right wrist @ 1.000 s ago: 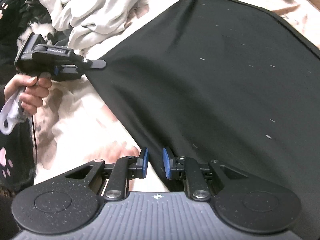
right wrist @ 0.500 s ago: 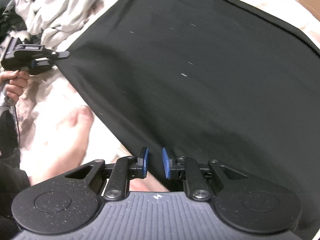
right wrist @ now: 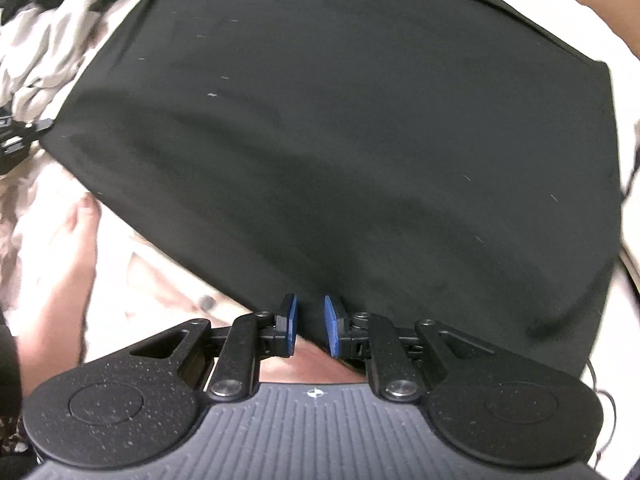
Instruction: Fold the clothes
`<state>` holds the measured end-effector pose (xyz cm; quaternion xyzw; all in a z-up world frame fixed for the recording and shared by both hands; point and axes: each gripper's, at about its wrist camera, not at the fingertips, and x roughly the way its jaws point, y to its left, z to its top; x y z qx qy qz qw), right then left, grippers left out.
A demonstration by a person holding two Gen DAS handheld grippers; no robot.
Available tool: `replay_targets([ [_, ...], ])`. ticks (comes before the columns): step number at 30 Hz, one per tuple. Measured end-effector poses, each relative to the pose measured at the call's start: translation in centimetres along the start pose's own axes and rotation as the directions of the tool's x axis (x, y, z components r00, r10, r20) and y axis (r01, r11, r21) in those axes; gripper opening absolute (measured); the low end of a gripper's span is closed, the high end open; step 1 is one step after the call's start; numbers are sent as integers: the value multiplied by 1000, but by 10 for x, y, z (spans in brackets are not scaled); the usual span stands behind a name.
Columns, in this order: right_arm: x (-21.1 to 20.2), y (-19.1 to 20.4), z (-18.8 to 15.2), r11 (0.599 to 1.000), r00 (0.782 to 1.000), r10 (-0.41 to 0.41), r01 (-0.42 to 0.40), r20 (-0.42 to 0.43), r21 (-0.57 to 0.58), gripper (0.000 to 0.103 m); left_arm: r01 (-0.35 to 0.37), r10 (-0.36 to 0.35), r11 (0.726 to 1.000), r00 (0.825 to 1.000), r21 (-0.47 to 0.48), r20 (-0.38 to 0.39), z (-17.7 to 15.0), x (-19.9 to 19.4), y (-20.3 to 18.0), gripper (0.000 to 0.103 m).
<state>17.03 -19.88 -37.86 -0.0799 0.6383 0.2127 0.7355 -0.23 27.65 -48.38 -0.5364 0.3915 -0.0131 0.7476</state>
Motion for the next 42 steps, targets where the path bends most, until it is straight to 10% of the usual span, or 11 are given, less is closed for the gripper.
replay_targets([
  [7,-9,-20,-11,995,996,-83,85,-31,52,20,5,-5,1000,999,13,-47,2,3,-4,40],
  [20,-38,-25,-1,997,999,-51,51,10,50,21,15,-15,1000,997,7,-74,-7,3,-1,49],
  [28,-20,13,35,997,997,70,-70,16,-21,21,57,-57,998,996,-13,-64,-11,11,1,48],
  [35,6,68,47,986,988,152,-152,-15,-72,11,71,-74,993,997,-91,-26,-19,14,9,4],
  [42,23,100,51,989,992,122,-121,16,-87,9,99,-96,991,995,-90,38,-28,4,5,5],
])
